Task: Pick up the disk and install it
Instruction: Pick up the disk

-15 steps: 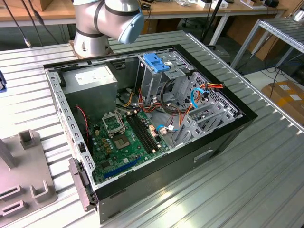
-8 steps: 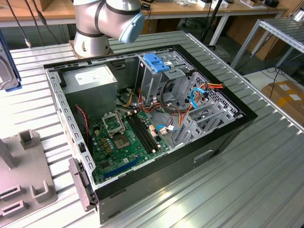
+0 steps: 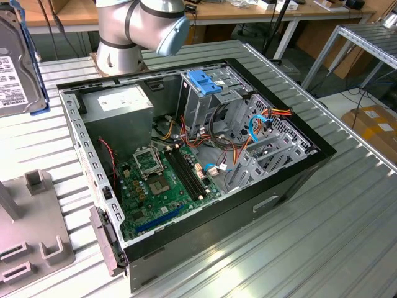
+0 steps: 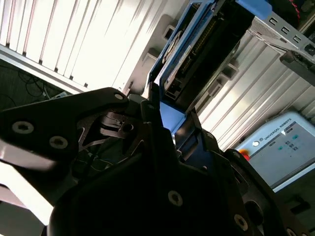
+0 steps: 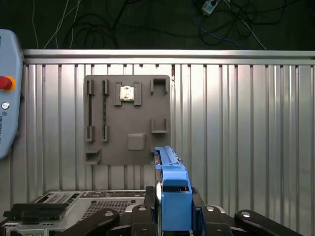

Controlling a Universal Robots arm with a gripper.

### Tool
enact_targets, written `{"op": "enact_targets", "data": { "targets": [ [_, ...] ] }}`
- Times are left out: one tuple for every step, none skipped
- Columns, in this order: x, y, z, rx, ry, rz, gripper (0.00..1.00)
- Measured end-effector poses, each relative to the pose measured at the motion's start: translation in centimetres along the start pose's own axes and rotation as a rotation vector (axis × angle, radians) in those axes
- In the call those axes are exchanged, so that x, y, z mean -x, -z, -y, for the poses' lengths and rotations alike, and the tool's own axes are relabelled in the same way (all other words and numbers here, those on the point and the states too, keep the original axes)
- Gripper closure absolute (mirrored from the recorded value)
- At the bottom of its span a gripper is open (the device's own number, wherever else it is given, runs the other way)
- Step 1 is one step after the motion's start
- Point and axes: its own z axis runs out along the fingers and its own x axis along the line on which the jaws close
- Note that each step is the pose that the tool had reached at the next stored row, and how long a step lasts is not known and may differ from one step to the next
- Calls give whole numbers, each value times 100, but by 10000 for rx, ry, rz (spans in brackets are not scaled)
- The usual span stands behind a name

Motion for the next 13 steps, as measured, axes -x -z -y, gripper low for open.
{"op": "enact_targets", "data": {
  "targets": [
    [1, 1, 60, -1, 0, 1, 64],
    [2, 2, 127, -1, -1, 1, 64],
    [2, 3, 183, 0, -1, 0, 64],
    [3, 4, 294, -1, 0, 1, 64],
    [4, 6, 383, 0, -1, 0, 64],
    [5, 7, 462, 0, -1, 0, 64],
    [6, 7, 510, -1, 0, 1, 64],
    [6, 8, 570, -1, -1, 1, 64],
    [7, 10, 636, 0, -1, 0, 64],
    [8, 11, 690, 0, 0, 0, 64],
    [8, 11, 743, -1, 0, 1, 64],
    [9, 11, 819, -1, -1, 1, 64],
    [10, 12, 877, -1, -1, 1, 64]
  ]
}}
